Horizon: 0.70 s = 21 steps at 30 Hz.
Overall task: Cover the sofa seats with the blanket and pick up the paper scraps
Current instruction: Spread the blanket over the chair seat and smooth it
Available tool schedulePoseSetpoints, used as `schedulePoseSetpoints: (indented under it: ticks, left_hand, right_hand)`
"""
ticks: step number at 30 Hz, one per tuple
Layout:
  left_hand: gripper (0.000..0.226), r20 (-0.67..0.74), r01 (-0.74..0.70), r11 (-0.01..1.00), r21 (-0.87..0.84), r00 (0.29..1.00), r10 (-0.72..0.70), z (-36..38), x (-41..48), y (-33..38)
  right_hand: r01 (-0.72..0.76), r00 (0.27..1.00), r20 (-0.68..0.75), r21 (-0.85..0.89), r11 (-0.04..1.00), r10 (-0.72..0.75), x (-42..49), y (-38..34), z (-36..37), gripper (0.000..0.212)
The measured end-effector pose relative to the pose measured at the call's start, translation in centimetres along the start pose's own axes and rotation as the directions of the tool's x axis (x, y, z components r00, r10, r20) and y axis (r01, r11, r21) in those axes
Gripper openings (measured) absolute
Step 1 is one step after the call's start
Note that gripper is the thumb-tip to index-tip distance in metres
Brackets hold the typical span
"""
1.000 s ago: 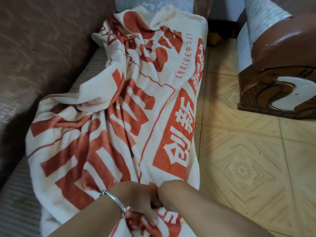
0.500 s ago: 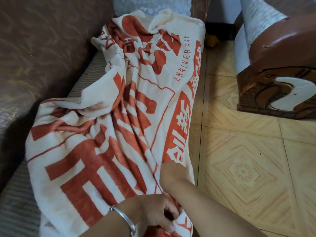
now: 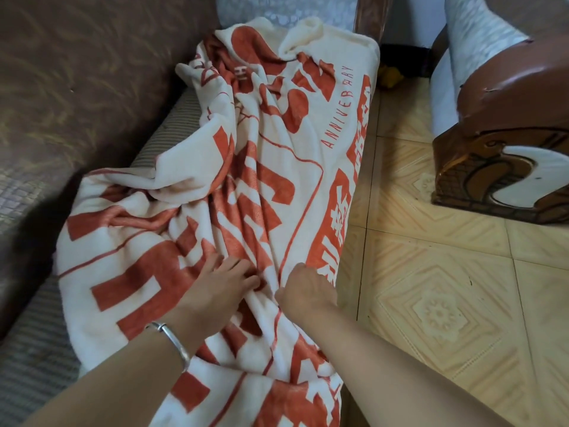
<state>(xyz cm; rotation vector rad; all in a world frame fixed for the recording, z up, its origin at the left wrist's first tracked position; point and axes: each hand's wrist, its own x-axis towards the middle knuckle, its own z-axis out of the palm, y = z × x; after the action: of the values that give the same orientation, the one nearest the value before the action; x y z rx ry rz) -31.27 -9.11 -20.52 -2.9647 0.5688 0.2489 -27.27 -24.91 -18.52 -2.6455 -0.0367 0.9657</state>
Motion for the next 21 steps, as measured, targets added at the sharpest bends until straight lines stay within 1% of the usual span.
schedulePoseSetpoints:
  ticks: [1, 2, 4, 5, 7, 8, 9, 10, 11, 12, 13, 14, 15, 16, 17, 18, 19, 21]
  left_hand:
    - [0.023, -0.047, -0.029, 1.0, 0.003, 0.998, 0.029, -0.4, 0.4, 0.1]
    - [0.021, -0.052, -0.026, 1.0, -0.018, 0.998, 0.025, -0.8, 0.9, 0.3]
    - [0.036, 0.044, -0.015, 0.993, -0.117, 0.999, 0.02, -1.2, 1.3, 0.7]
    - [0.037, 0.141, 0.027, 0.987, -0.157, 0.99, -0.005, -1.1, 1.3, 0.9]
    - [0.033, 0.369, 0.092, 0.976, -0.198, 0.93, -0.013, -0.6, 0.7, 1.6]
    - [0.03, 0.432, 0.112, 0.974, -0.2, 0.902, -0.015, -0.4, 0.4, 2.0]
    - [0.029, 0.453, 0.138, 0.966, -0.22, 0.891, -0.024, -0.5, 0.2, 2.3]
    - [0.03, 0.435, 0.177, 0.944, -0.28, 0.9, -0.04, -0.3, -0.1, 2.2]
    - [0.031, 0.397, 0.228, 0.895, -0.383, 0.916, -0.064, -0.3, -0.2, 2.0]
    - [0.032, 0.331, 0.266, 0.819, -0.508, 0.938, -0.099, -0.4, -0.3, 1.6]
    - [0.031, 0.258, 0.293, 0.736, -0.61, 0.952, -0.166, -0.7, -0.5, 1.0]
    - [0.028, 0.14, 0.29, 0.698, -0.655, 0.954, -0.264, -0.7, -0.7, 0.1]
    - [0.031, 0.013, 0.321, 0.736, -0.597, 0.92, -0.391, -0.7, -1.0, -0.9]
    - [0.038, -0.087, 0.413, 0.785, -0.461, 0.86, -0.503, -0.6, -1.4, -2.1]
    - [0.04, -0.101, 0.547, 0.781, -0.301, 0.796, -0.597, -0.6, -1.8, -3.2]
    - [0.04, -0.054, 0.66, 0.728, -0.189, 0.733, -0.678, -0.6, -2.2, -4.3]
    - [0.044, 0.046, 0.725, 0.678, -0.122, 0.686, -0.726, -0.6, -2.6, -5.2]
    - [0.055, 0.241, 0.779, 0.623, -0.067, 0.619, -0.748, -0.4, -3.6, -6.7]
  right_hand:
    - [0.01, 1.0, -0.008, 0.006, 1.0, -0.01, 0.0, -0.2, 0.2, 0.034]
    - [0.028, 1.0, -0.008, -0.016, 0.999, -0.028, -0.1, -0.2, 0.4, 0.031]
    - [0.09, 0.996, 0.014, -0.105, 0.99, -0.089, -0.3, 0.2, 0.2, 0.028]
    - [0.117, 0.993, 0.029, -0.15, 0.982, -0.114, -0.3, 0.5, 0.1, 0.031]
    - [0.138, 0.99, 0.046, -0.208, 0.968, -0.132, -0.4, 0.8, -0.2, 0.036]
    - [0.141, 0.99, 0.038, -0.219, 0.965, -0.136, -0.3, 0.8, -0.2, 0.037]
    - [0.147, 0.989, 0.019, -0.222, 0.964, -0.146, -0.3, 0.6, -0.2, 0.037]
    - [0.157, 0.987, -0.004, -0.219, 0.963, -0.162, -0.4, 0.3, -0.1, 0.036]
    - [0.175, 0.982, -0.032, -0.218, 0.96, -0.186, -0.5, -0.1, 0.0, 0.035]
    - [0.197, 0.974, -0.064, -0.223, 0.955, -0.216, -0.5, -0.3, 0.1, 0.034]
    - [0.228, 0.961, -0.1, -0.24, 0.944, -0.257, -0.5, -0.6, 0.2, 0.033]
    - [0.265, 0.943, -0.131, -0.267, 0.927, -0.307, -0.4, -0.8, 0.4, 0.032]
    - [0.301, 0.923, -0.15, -0.291, 0.908, -0.354, -0.4, -1.1, 0.5, 0.03]
    - [0.332, 0.908, -0.155, -0.299, 0.895, -0.388, -0.4, -1.5, 0.6, 0.028]
    - [0.356, 0.898, -0.151, -0.299, 0.885, -0.412, -0.3, -1.9, 0.8, 0.028]
    - [0.374, 0.892, -0.141, -0.299, 0.878, -0.428, -0.3, -2.3, 1.0, 0.031]
    - [0.386, 0.89, -0.125, -0.303, 0.871, -0.438, -0.3, -2.8, 1.2, 0.036]
    - [0.409, 0.888, -0.079, -0.317, 0.856, -0.454, -0.2, -3.8, 1.8, 0.045]
